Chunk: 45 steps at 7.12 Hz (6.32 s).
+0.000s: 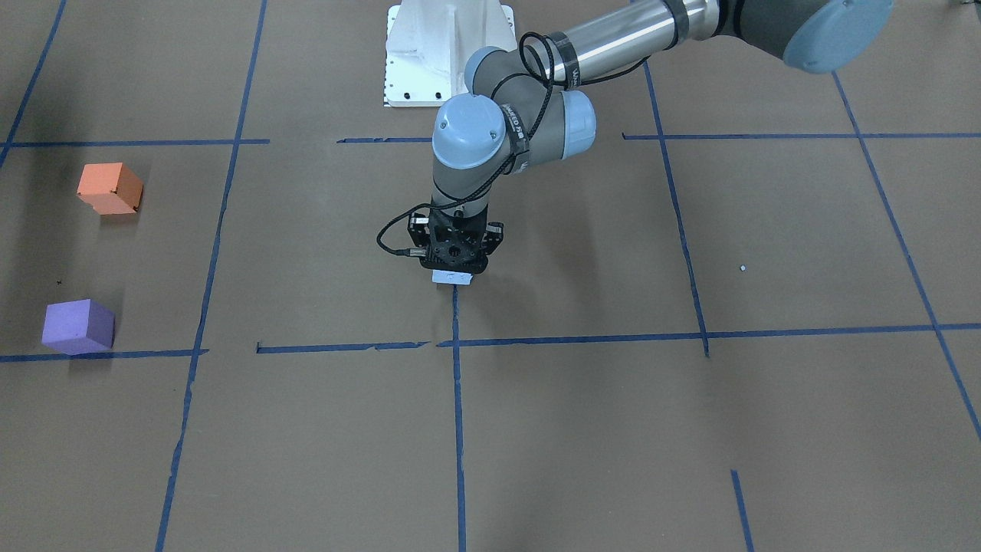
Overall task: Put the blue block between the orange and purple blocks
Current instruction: 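Carry the light blue cube with the left gripper to the table center, then release the light blue cube at center and withdraw the left gripper, then lower the right gripper onto the light blue cube and grasp it, then carry the light blue cube with the right gripper toward the purple cube, then lower the light blue cube between the purple and orange cubes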
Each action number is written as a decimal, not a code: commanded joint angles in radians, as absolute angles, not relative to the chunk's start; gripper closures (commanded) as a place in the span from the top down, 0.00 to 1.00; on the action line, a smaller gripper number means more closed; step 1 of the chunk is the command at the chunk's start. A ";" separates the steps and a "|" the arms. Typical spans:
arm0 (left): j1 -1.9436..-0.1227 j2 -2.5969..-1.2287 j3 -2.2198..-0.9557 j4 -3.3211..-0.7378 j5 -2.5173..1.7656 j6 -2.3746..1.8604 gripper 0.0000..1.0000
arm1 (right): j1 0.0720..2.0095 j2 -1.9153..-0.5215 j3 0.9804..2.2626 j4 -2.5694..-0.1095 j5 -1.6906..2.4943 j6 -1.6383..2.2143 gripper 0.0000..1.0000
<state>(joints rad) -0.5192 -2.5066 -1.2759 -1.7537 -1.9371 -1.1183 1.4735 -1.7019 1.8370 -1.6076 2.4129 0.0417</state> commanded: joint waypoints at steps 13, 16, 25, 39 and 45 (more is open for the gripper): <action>-0.923 -1.736 -2.075 -1.647 -2.134 -0.816 1.00 | 0.565 -0.798 1.506 -1.315 1.898 1.293 1.00; -0.923 -1.736 -2.075 -1.647 -2.134 -0.818 1.00 | 0.514 -0.755 1.425 -1.344 1.824 1.282 1.00; -0.923 -1.736 -2.092 -1.646 -2.131 -0.830 1.00 | 0.612 -0.931 1.715 -1.502 1.871 1.226 0.02; -0.922 -1.690 -2.118 -1.646 -2.125 -0.828 1.00 | 0.927 -1.612 1.758 -1.276 2.088 0.784 0.12; -0.922 -1.680 -2.111 -1.646 -2.125 -0.818 1.00 | 0.894 -1.609 1.759 -1.261 2.082 0.758 1.00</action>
<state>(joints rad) -0.9219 -1.6844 -2.1163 -1.6460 -2.1246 -0.8249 0.8967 -1.6041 1.7606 -1.2711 2.0848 0.7782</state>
